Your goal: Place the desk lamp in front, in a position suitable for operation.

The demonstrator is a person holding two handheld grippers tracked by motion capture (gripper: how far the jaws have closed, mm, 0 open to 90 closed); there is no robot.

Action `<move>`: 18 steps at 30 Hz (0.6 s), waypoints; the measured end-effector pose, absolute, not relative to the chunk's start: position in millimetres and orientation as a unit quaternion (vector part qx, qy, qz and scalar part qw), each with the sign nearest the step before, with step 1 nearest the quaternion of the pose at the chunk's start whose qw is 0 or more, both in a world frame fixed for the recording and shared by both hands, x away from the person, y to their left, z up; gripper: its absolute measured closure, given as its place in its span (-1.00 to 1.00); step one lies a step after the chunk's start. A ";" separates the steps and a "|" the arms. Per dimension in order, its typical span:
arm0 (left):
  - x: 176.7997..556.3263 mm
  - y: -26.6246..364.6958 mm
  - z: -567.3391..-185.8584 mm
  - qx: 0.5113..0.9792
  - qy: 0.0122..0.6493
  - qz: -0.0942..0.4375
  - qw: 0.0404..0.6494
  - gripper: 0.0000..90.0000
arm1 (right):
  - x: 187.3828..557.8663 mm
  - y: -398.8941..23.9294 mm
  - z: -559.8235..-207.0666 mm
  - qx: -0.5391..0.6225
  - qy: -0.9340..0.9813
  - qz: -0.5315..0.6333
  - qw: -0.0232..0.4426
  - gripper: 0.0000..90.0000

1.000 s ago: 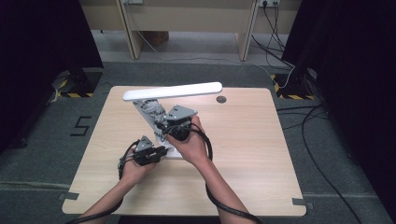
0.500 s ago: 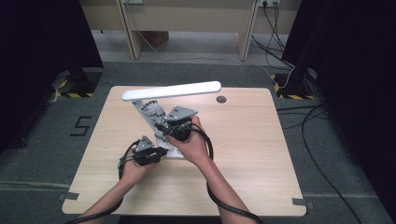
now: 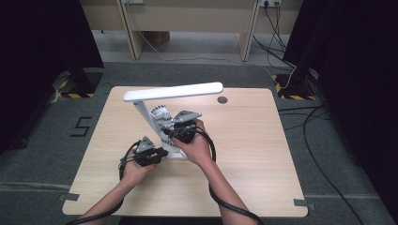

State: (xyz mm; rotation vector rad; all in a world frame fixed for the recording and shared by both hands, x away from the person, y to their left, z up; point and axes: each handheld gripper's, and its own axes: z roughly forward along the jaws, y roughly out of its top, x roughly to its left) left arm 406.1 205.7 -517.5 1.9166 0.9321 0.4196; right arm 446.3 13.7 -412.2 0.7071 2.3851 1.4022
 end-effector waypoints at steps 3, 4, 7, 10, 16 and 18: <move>406.1 205.7 -517.4 0.782 0.379 0.171 0.465 0.69 | 449.5 13.5 -418.8 0.250 0.828 0.481 0.141 0.63; 406.0 205.4 -517.5 0.781 0.380 0.171 0.466 0.69 | 450.6 13.2 -420.5 0.253 0.830 0.478 0.140 0.63; 406.0 205.4 -517.4 0.782 0.378 0.172 0.465 0.69 | 453.4 12.6 -426.3 0.261 0.831 0.472 0.137 0.63; 406.1 205.4 -517.3 0.782 0.378 0.172 0.465 0.69 | 455.5 12.2 -432.6 0.268 0.832 0.467 0.134 0.63; 406.1 205.2 -517.0 0.783 0.377 0.173 0.463 0.69 | 459.1 10.6 -445.2 0.276 0.837 0.454 0.133 0.63; 406.2 205.1 -516.8 0.784 0.376 0.174 0.462 0.69 | 459.4 10.4 -448.2 0.279 0.838 0.450 0.133 0.63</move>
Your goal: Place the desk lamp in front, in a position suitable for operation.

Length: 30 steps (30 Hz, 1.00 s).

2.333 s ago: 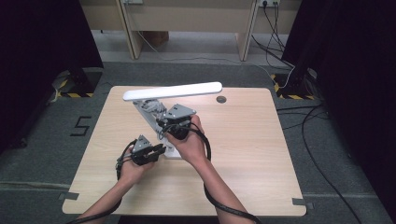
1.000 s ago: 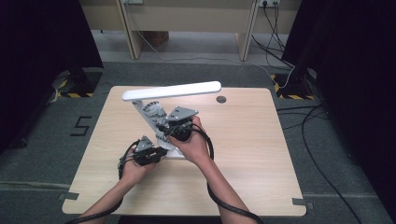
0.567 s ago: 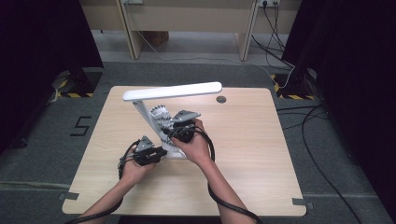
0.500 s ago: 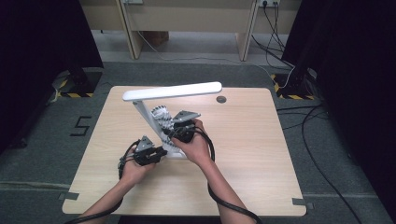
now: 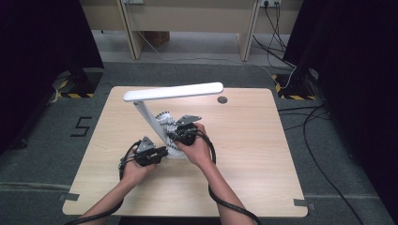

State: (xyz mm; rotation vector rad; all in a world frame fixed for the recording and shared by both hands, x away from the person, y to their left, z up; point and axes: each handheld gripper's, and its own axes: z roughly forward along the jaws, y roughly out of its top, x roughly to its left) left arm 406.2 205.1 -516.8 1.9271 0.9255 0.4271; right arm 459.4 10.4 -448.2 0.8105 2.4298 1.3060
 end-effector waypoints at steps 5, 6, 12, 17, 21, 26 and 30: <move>406.2 205.1 -516.5 0.785 0.377 0.173 0.461 0.69 | 459.4 9.4 -455.9 0.284 0.846 0.431 0.136 0.64; 406.2 205.1 -516.5 0.785 0.376 0.173 0.461 0.69 | 459.5 9.3 -457.6 0.286 0.846 0.429 0.138 0.64; 406.0 205.0 -516.6 0.785 0.376 0.174 0.461 0.69 | 460.4 2.2 -462.5 0.298 0.853 0.402 0.146 0.64; 406.0 204.9 -516.6 0.785 0.376 0.174 0.461 0.69 | 462.1 -9.9 -463.0 0.318 0.853 0.383 0.156 0.64; 405.9 204.8 -516.6 0.785 0.376 0.175 0.461 0.69 | 462.9 -18.3 -465.4 0.330 0.855 0.367 0.160 0.63; 405.8 204.5 -516.6 0.784 0.378 0.175 0.461 0.68 | 462.0 -18.2 -469.2 0.342 0.853 0.360 0.163 0.38; 405.7 204.5 -516.6 0.784 0.377 0.175 0.460 0.68 | 460.1 -18.6 -464.8 0.352 0.843 0.363 0.183 0.00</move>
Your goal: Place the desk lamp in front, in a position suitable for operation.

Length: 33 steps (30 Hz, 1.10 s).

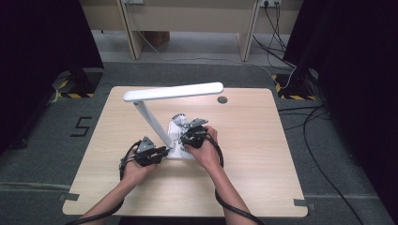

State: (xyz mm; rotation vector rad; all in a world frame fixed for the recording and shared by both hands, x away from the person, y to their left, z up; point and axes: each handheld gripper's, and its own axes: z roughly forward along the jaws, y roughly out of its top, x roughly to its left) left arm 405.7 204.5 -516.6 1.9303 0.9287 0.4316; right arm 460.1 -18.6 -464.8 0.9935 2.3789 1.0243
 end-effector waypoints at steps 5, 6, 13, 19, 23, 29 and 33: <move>405.0 204.1 -517.0 0.783 0.378 0.178 0.461 0.67 | 458.4 -25.4 -460.5 0.379 0.826 0.369 0.196 -0.17; 405.0 204.2 -517.0 0.783 0.378 0.178 0.461 0.67 | 458.5 -27.1 -460.8 0.378 0.825 0.371 0.197 -0.17; 405.3 204.0 -516.9 0.783 0.377 0.178 0.460 0.67 | 456.0 -29.4 -465.9 0.378 0.826 0.371 0.194 -0.19; 405.5 203.9 -516.9 0.783 0.377 0.178 0.461 0.66 | 458.6 -21.9 -459.3 0.350 0.828 0.388 0.201 -0.23; 405.6 203.9 -516.8 0.784 0.378 0.177 0.460 0.66 | 462.7 -13.0 -464.9 0.338 0.843 0.374 0.189 -0.21; 405.7 204.1 -516.7 0.784 0.376 0.177 0.460 0.66 | 468.8 -12.7 -480.9 0.346 0.849 0.361 0.170 -0.08; 405.8 203.9 -516.7 0.784 0.376 0.178 0.460 0.66 | 469.4 -12.6 -487.2 0.344 0.854 0.356 0.159 0.04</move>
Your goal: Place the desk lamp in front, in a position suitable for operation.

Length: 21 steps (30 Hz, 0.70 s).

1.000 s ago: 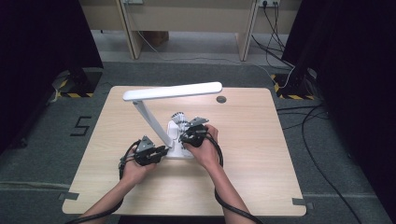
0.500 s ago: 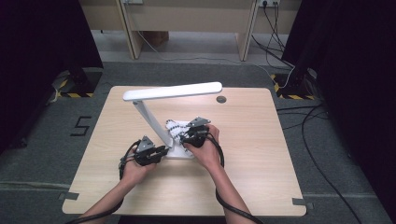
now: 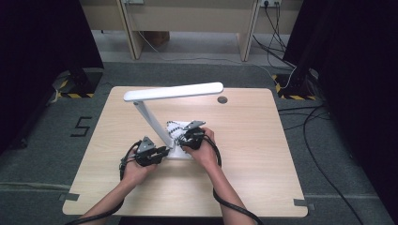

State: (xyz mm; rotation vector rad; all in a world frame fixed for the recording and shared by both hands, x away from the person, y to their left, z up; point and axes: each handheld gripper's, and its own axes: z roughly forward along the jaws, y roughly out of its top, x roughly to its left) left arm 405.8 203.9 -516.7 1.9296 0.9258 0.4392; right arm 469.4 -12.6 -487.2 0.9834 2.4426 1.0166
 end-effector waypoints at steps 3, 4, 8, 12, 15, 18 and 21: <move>405.7 203.9 -516.6 0.784 0.376 0.178 0.460 0.66 | 469.7 -11.8 -490.2 0.344 0.857 0.354 0.149 0.19; 405.8 203.9 -516.6 0.784 0.376 0.178 0.460 0.66 | 469.8 -12.1 -490.6 0.343 0.858 0.352 0.147 0.27; 405.9 203.7 -516.4 0.785 0.376 0.178 0.460 0.66 | 470.1 -13.7 -490.0 0.344 0.861 0.349 0.137 0.62; 405.8 203.7 -516.5 0.785 0.376 0.178 0.459 0.66 | 469.0 -16.7 -483.7 0.353 0.859 0.350 0.125 0.74; 405.5 203.3 -516.2 0.786 0.375 0.179 0.458 0.66 | 466.2 -20.2 -475.1 0.360 0.853 0.358 0.122 0.74; 405.5 203.1 -516.3 0.786 0.375 0.179 0.458 0.65 | 462.0 -20.0 -466.2 0.356 0.854 0.358 0.126 0.74; 405.2 203.0 -516.2 0.786 0.375 0.180 0.457 0.65 | 460.9 -17.8 -460.2 0.350 0.853 0.362 0.134 0.74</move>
